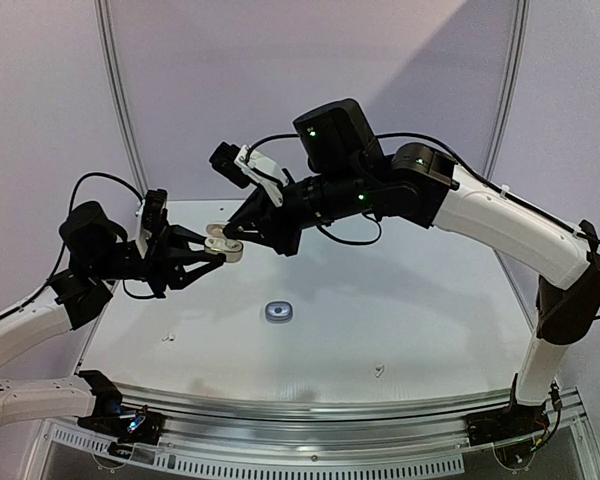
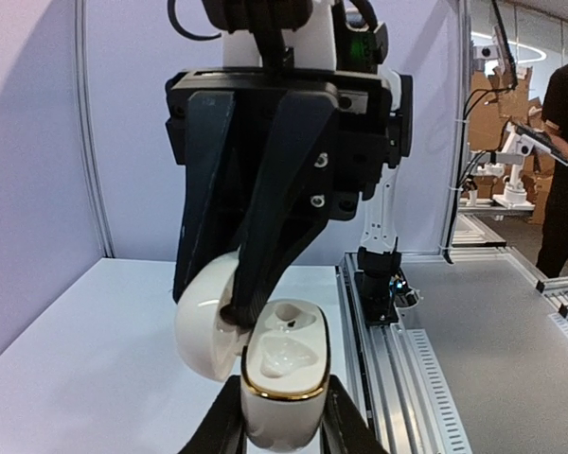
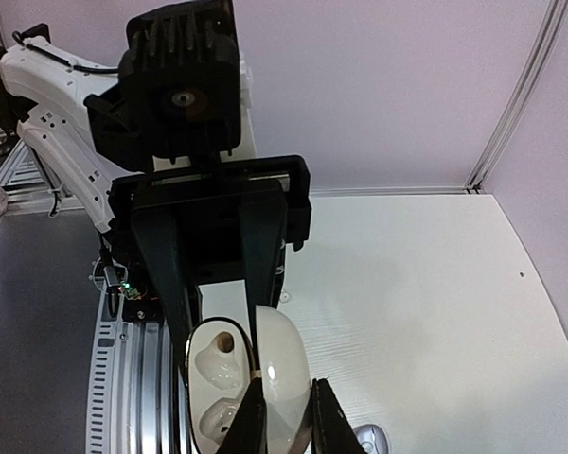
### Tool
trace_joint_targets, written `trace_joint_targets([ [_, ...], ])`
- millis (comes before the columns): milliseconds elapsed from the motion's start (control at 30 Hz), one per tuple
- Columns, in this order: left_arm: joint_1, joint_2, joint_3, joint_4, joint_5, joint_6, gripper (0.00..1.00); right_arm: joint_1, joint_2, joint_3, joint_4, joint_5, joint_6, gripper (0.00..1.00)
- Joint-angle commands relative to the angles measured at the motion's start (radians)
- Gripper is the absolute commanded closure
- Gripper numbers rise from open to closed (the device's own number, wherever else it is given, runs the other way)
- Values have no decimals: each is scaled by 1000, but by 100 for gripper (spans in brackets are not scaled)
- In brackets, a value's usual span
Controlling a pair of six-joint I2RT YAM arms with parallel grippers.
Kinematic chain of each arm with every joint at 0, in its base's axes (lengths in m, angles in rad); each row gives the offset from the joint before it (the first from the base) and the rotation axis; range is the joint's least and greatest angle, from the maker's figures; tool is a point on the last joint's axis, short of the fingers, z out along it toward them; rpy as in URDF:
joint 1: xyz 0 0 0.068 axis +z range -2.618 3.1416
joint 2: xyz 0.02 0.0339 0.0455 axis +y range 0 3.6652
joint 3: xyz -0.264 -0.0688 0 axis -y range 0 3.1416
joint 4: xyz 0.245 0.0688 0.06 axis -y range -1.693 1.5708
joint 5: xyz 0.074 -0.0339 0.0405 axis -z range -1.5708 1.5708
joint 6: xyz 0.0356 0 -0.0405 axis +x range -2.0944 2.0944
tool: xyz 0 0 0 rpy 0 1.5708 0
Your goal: Insert the wireless bluetooth earbuds into the charging case
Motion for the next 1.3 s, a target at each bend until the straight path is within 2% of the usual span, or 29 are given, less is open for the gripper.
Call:
trace_joint_targets([
  [0,-16,10,18,-4,27,2,78,4,-20,28,19,30,-8,96],
  [167,-16,12,15,-13,34,0,70,3,-26,29,27,32,-15,96],
  [733,-25,13,-1,-17,34,4,67,3,-29,29,41,17,-11,96],
  [1000,-28,12,-3,-30,22,14,60,3,-35,29,57,-5,-12,96],
  [1100,-28,10,-5,-32,17,17,63,5,-33,29,55,-7,-10,96],
  [1267,-28,10,-6,-38,17,24,76,4,-34,30,59,-18,-6,96],
])
